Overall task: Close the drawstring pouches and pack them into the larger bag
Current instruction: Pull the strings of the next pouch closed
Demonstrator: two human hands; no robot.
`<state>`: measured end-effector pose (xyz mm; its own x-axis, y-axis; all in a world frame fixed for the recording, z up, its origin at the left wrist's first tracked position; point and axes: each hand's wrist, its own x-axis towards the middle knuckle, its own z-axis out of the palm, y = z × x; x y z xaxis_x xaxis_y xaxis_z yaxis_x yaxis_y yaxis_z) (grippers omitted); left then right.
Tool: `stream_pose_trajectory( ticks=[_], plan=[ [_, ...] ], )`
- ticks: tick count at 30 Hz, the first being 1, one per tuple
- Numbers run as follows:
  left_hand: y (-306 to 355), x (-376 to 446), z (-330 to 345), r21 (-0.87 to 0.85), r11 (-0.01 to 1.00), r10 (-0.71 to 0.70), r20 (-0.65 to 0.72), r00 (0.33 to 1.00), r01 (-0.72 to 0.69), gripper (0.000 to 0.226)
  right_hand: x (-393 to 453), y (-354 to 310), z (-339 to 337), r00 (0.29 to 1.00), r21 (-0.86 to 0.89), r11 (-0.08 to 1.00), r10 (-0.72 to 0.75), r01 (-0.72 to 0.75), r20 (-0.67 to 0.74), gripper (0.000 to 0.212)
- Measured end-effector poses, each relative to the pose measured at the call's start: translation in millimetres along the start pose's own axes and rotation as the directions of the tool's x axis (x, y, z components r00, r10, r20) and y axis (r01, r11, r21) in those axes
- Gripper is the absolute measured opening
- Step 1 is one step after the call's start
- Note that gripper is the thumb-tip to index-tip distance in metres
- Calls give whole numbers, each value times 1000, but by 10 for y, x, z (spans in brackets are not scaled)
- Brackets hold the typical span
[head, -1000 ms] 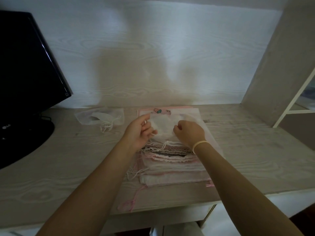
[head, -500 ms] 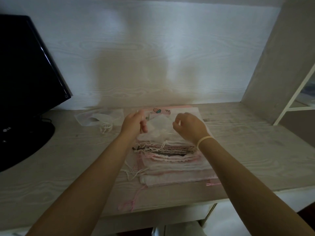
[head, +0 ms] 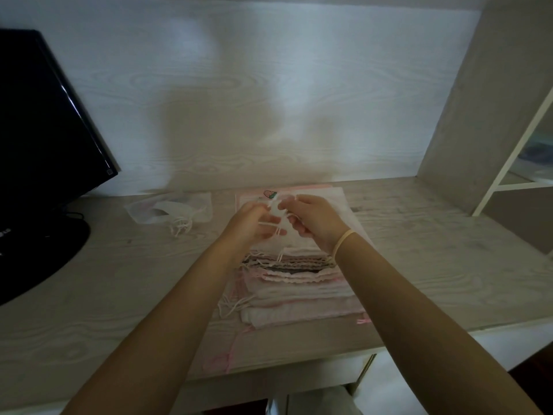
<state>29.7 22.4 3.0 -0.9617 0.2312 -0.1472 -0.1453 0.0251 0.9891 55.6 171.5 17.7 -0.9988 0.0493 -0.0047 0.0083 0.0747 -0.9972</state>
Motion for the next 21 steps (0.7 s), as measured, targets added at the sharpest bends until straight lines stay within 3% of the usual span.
stream_pose_trajectory(
  ticks=[4, 10, 12, 15, 16, 18, 21],
  plan=[
    [-107, -105, -7, 193, 981, 13, 34, 999, -19, 24, 40, -18, -62, 999, 131, 991, 11, -5, -41, 17],
    [-264, -72, -22, 320, 942, 85, 62, 994, -100, 7, 95, -58, -105, 990, 195, 980, -12, 40, -142, 16],
    [-297, -57, -18, 313, 946, 89, -10, 996, -81, 12, 97, -87, -123, 981, 121, 992, -14, 38, -194, 16],
    [-311, -57, 0, 193, 981, 23, -118, 993, 0, 15, 94, -69, -196, 977, -242, 970, -50, -2, -208, 22],
    [-312, -48, 7, 166, 986, -2, -137, 991, 25, 15, 83, -58, -227, 984, -424, 906, -63, -15, -168, 28],
    [-328, -14, 29, 158, 985, -35, -170, 985, 63, 15, 53, -27, -286, 996, -773, 635, -60, -9, -61, 34],
    [-363, 20, 53, 182, 979, -50, -213, 976, 90, 13, 2, -15, -298, 996, -980, 179, 33, 81, 88, 31]
  ],
)
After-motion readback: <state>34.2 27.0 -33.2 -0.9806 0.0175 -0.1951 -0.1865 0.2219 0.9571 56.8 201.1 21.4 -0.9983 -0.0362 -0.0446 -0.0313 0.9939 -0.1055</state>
